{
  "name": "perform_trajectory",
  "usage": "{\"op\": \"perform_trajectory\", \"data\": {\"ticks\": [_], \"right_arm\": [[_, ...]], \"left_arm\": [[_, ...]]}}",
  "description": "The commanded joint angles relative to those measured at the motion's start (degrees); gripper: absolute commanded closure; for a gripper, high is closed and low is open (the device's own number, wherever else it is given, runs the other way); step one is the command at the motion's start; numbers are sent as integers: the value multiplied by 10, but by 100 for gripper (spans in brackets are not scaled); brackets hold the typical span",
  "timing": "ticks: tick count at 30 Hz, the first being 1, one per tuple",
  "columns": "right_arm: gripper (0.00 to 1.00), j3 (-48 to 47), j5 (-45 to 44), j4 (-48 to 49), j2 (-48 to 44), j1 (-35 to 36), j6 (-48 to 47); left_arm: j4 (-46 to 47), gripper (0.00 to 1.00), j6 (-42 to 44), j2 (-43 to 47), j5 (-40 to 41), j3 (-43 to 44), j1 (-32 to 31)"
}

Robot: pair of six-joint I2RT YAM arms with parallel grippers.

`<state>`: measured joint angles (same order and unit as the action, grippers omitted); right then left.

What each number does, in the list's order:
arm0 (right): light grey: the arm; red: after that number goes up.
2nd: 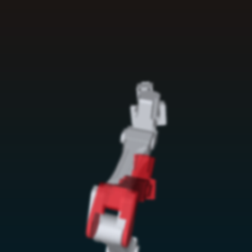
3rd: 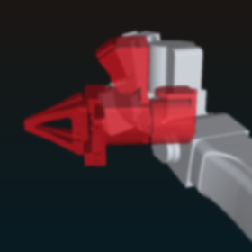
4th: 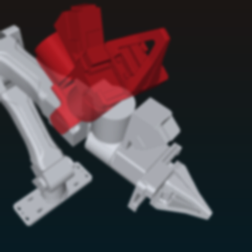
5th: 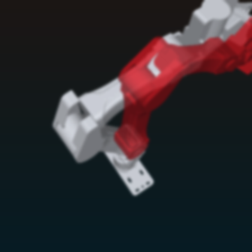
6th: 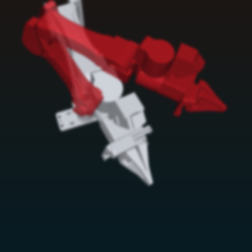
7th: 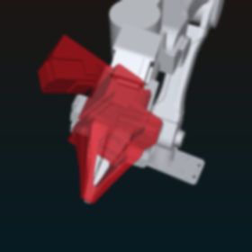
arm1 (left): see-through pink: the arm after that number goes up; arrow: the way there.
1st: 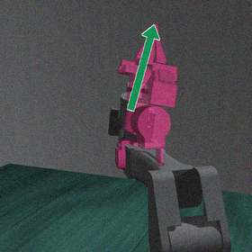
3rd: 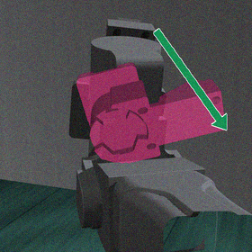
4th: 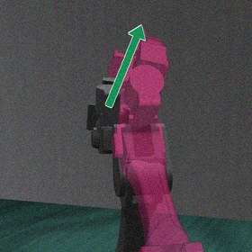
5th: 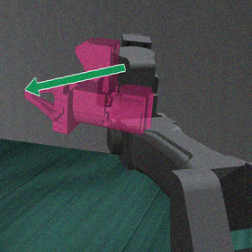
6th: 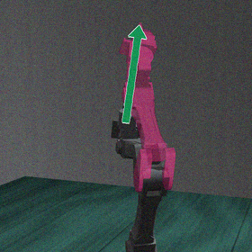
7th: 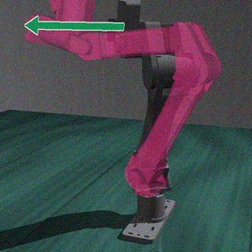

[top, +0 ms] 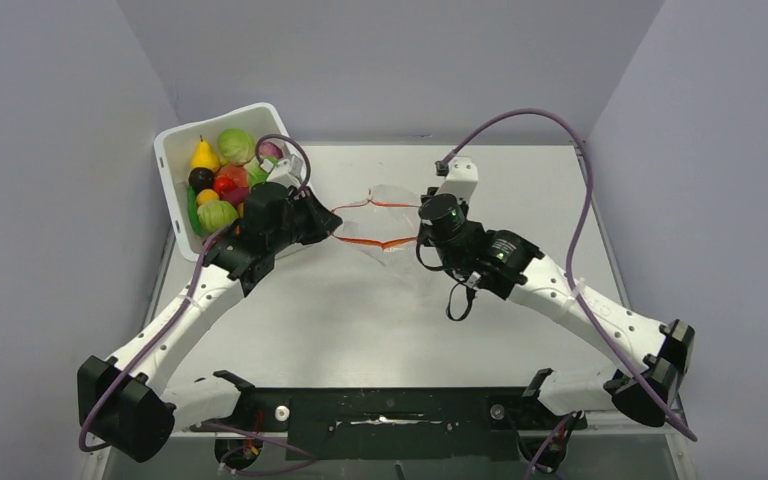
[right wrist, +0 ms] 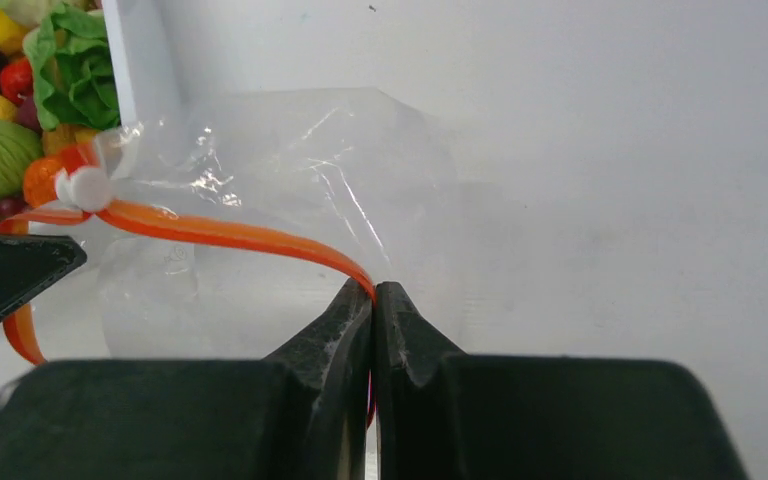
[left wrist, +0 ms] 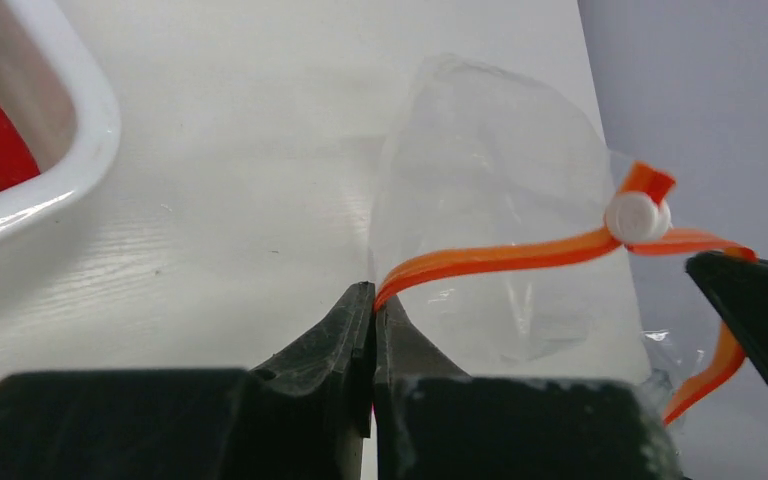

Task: Place the food in the zip-top bag and seal the zipper
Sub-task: Open the zipper of the food storage bag at the center of the board.

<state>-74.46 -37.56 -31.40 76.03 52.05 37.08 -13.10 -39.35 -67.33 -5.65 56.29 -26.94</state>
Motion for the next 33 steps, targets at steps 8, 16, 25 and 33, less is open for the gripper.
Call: {"op": "perform_trajectory", "data": {"ticks": [8, 16, 25, 33], "right_arm": [[100, 52, 36, 61, -70, -3, -20], [100, 44, 53, 64, -71, -19, -48], [100, 31, 81, 31, -63, -52, -55], [100, 57, 123, 51, -82, -74, -65]], "left_arm": [[62, 76, 18, 15, -89, 6, -2], [36, 36, 25, 26, -23, 21, -1], [17, 27, 110, 12, 77, 41, 3], [-124, 27, 112, -89, 141, 145, 103]]}}
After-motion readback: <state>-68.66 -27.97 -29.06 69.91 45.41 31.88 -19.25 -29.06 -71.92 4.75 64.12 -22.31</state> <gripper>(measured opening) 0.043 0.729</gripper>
